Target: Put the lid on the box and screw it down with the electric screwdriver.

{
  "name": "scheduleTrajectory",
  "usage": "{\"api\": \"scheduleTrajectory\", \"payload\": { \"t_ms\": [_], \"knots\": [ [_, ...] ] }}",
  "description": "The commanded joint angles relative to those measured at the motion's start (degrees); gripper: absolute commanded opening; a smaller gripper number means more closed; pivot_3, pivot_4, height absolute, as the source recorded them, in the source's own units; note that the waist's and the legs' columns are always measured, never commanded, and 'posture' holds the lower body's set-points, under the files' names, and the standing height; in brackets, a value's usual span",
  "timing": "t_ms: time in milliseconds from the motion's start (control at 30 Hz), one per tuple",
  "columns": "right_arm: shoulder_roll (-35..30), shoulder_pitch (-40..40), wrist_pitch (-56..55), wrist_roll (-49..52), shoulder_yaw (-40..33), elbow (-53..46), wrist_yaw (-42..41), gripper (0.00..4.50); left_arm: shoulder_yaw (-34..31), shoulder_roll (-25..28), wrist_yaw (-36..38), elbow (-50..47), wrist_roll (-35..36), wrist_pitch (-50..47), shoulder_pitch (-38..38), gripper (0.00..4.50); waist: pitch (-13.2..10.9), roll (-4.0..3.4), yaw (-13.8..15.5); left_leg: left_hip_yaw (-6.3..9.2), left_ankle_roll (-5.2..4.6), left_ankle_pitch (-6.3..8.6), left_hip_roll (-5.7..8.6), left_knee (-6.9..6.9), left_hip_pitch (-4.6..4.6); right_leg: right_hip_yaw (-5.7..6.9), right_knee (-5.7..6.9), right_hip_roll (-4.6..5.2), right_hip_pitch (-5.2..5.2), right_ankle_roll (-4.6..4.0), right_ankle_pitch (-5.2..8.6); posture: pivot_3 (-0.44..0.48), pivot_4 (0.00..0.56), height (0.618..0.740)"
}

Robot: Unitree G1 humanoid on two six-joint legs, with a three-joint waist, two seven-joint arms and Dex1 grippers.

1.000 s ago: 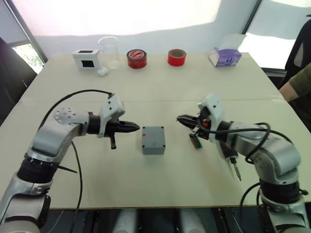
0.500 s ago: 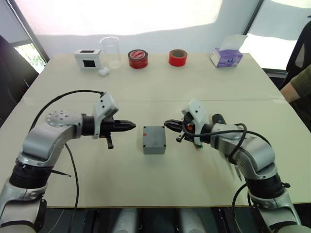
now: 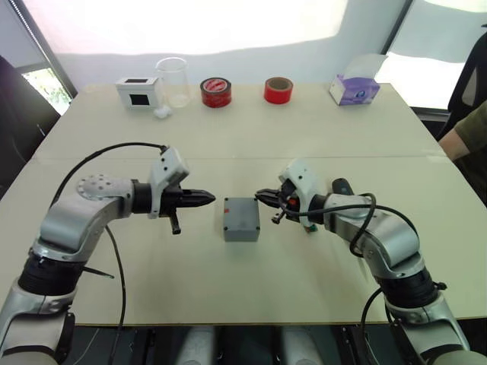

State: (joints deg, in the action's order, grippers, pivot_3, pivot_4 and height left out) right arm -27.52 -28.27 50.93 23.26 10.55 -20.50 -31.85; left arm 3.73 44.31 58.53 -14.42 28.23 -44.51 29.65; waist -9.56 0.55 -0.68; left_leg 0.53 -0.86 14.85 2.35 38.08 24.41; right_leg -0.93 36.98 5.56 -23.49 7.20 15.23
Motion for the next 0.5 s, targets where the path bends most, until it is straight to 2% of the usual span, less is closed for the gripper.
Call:
{"api": "scheduleTrajectory", "payload": {
  "t_ms": [33, 500],
  "knots": [
    [0.4, -0.4, -0.7, -0.2, -0.8, -0.8, 0.1, 0.03, -0.4, 0.2, 0.0, -1.3, 0.3, 0.7, 1.3, 0.0, 0.0, 0.0, 0.0, 0.0, 0.0, 0.0, 0.0, 0.0, 0.0, 0.0, 0.0, 0.0, 0.0, 0.0, 0.0, 0.0, 0.15, 0.74],
    [1.0, 0.6, -1.2, -1.2, -0.3, 1.0, 0.0, 0.03, -0.3, -0.2, -0.5, -1.7, 0.6, 0.0, 2.0, 0.0, 0.0, 0.0, 0.0, 0.0, 0.0, 0.0, 0.0, 0.0, 0.0, 0.0, 0.0, 0.0, 0.0, 0.0, 0.0, 0.0, 0.15, 0.74]
  ]
}}
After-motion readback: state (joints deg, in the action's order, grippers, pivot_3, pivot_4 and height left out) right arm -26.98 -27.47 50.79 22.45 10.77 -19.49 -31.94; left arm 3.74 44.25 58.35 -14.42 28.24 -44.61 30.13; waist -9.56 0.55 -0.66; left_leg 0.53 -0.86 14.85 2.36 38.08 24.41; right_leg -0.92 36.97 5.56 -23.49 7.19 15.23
